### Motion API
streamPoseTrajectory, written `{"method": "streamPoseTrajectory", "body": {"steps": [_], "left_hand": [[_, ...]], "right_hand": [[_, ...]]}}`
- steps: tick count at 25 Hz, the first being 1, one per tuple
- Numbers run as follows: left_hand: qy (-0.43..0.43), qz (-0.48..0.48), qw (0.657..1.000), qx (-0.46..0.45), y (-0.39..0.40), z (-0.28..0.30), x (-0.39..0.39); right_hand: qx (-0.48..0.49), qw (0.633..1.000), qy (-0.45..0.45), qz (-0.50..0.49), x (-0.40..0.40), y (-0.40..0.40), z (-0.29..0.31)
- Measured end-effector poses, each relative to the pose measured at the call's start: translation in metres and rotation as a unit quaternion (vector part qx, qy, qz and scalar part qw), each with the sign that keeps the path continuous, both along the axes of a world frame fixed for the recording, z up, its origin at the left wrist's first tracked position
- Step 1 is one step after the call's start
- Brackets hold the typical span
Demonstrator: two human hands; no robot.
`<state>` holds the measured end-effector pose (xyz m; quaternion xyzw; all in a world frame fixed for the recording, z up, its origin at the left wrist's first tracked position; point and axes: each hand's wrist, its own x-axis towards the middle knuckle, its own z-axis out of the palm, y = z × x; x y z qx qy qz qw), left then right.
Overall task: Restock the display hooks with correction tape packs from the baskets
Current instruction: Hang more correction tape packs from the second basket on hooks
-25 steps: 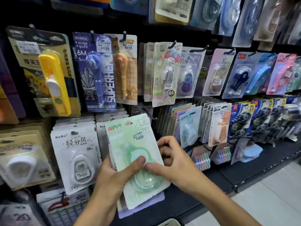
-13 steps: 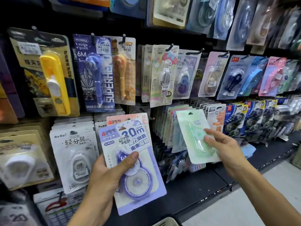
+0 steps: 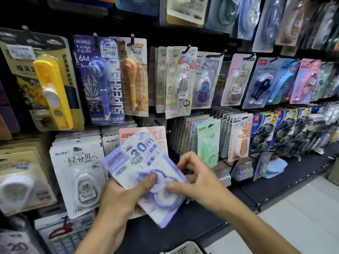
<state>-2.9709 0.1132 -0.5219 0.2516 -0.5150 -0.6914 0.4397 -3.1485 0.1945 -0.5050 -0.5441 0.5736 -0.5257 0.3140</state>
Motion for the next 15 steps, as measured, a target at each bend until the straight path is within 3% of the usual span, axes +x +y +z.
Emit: {"method": "streamPoseTrajectory", "body": {"steps": [3,7,10,12,15], "left_hand": [[0.032,-0.011,0.999,-0.013,0.001,0.002,0.0],[0.038,0.025,0.999,-0.005,-0.001,0.001,0.002],[0.045,0.057,0.997,-0.001,-0.005,0.003,0.003],[0.044,0.064,0.997,0.002,-0.005,0.003,0.003],[0.037,0.069,0.997,-0.002,-0.004,0.004,0.001]], "right_hand": [[-0.039,0.991,-0.125,0.005,-0.033,0.006,0.011],[-0.115,0.945,-0.269,-0.149,-0.083,0.015,0.014],[-0.057,0.933,-0.223,-0.277,-0.12,0.031,-0.002],[0.001,0.938,-0.173,-0.299,-0.133,0.036,-0.018],[0.01,0.943,-0.151,-0.297,-0.136,0.032,-0.024]]}}
